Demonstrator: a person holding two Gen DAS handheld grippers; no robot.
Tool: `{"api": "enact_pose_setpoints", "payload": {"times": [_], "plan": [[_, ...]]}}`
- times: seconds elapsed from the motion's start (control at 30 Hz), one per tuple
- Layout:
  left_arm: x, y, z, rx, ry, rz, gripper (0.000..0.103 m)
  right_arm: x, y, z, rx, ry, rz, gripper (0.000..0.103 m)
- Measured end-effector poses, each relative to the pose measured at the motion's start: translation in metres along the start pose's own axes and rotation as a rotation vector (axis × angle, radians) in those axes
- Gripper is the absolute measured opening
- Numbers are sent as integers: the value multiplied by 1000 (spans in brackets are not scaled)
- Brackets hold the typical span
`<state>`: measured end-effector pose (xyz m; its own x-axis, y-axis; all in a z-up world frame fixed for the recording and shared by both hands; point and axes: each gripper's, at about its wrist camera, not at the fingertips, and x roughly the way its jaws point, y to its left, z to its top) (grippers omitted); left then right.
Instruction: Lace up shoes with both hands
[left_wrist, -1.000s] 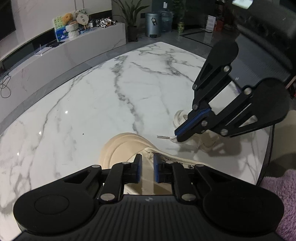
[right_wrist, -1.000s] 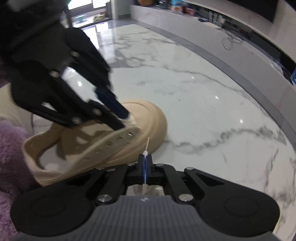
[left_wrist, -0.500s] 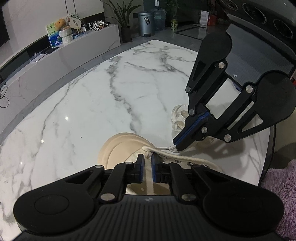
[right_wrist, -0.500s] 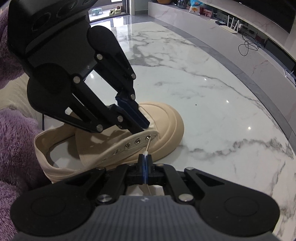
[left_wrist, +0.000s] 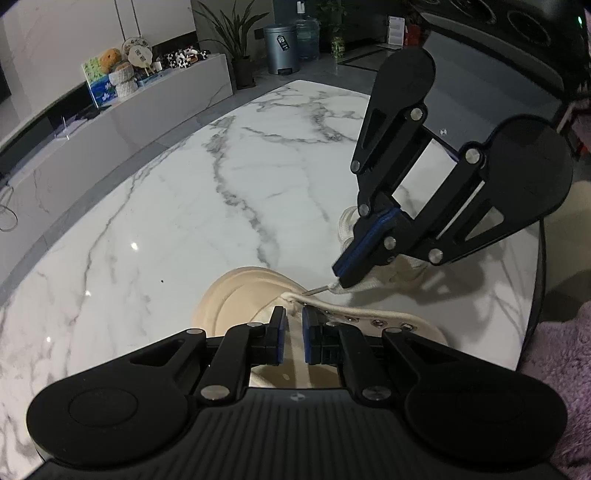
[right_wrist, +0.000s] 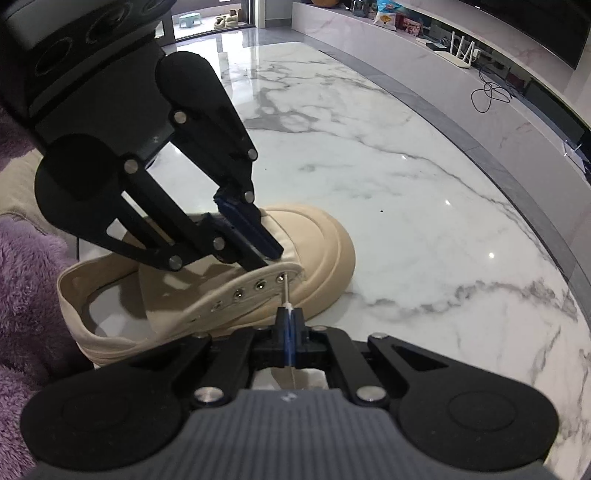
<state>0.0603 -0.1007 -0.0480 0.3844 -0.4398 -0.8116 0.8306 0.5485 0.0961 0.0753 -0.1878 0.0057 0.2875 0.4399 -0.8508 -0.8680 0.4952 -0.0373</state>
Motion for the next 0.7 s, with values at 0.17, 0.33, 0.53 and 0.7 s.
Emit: {"api": "enact_pose_setpoints", "payload": {"times": [0.17, 0.33, 0.53, 0.7], "plan": [[1, -2, 0, 18, 0, 1, 7, 0, 3, 2, -29, -1, 21, 1], [2, -2, -3, 24, 7, 15, 7, 1, 3, 4, -56, 14, 24, 1], [4, -2, -3, 18, 20, 41, 7, 6, 1, 6, -81, 27, 19, 1], [3, -1, -4, 21, 17, 41, 7, 5, 7, 7, -131, 40, 26, 1]]}}
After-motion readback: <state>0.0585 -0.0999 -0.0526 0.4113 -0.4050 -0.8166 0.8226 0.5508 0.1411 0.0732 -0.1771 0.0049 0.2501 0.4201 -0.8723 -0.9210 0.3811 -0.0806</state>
